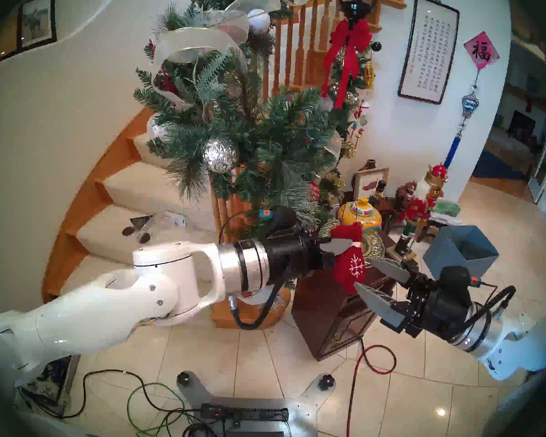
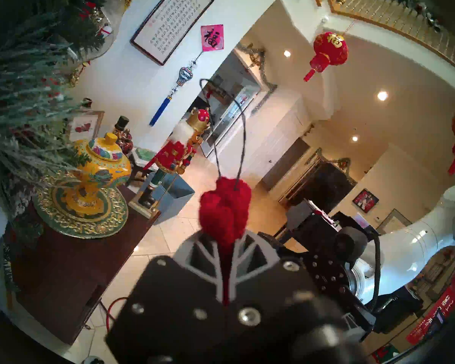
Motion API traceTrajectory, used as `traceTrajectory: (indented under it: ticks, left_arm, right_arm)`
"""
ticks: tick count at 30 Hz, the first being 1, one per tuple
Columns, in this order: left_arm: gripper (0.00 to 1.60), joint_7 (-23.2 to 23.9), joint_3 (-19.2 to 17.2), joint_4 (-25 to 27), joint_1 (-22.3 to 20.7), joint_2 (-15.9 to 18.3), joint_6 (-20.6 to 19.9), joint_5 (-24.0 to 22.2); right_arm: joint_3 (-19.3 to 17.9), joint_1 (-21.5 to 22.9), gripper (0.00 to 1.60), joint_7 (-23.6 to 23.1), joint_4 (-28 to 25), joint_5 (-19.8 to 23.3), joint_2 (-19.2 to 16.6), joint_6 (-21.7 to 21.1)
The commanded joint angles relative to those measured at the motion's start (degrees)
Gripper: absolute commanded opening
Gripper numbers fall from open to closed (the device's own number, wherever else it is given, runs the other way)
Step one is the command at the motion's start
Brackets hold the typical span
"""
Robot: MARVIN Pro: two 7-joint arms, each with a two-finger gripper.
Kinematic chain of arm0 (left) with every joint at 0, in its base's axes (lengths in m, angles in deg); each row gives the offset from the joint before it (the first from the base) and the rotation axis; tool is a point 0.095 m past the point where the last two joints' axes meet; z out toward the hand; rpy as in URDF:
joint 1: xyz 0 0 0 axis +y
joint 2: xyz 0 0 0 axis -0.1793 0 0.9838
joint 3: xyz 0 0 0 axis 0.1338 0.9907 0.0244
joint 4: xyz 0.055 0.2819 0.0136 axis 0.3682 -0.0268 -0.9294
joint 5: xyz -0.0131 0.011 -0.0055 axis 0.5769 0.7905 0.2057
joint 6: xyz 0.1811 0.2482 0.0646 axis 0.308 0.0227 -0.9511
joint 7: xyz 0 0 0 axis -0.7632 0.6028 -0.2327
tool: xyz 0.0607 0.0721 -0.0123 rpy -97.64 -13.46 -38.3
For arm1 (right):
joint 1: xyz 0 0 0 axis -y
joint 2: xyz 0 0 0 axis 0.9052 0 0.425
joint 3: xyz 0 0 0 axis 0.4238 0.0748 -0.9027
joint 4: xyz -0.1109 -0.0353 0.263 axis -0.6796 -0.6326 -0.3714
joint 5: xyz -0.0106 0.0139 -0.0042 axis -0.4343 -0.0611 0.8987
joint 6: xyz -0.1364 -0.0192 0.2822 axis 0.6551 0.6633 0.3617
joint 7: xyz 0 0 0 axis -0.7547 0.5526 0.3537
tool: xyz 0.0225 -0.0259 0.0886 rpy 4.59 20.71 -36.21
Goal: Hang the ornament onto the Christmas-tree-style decoration
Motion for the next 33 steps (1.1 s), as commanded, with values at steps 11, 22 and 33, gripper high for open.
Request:
traceTrajectory:
  ticks: [11, 22, 33]
  left_arm:
    - [0.0, 2.69, -3.2, 1.08, 0.15, 6.1, 1.41, 1.19]
    - [0.0, 5.62, -5.89, 0.94, 1.38, 10.42, 3.37, 1.61]
    - [0.0, 7.15, -6.35, 0.66, 2.75, 11.73, 4.24, 2.09]
  right_arm:
    - [-0.15, -2.01, 1.6, -6.75, 4.42, 4.28, 1.92, 0.07]
    - [-0.15, -3.96, 1.6, -5.91, 11.9, 8.92, 0.68, 0.07]
    - [-0.15, -4.13, 1.6, -6.1, 15.32, 6.97, 0.45, 0.07]
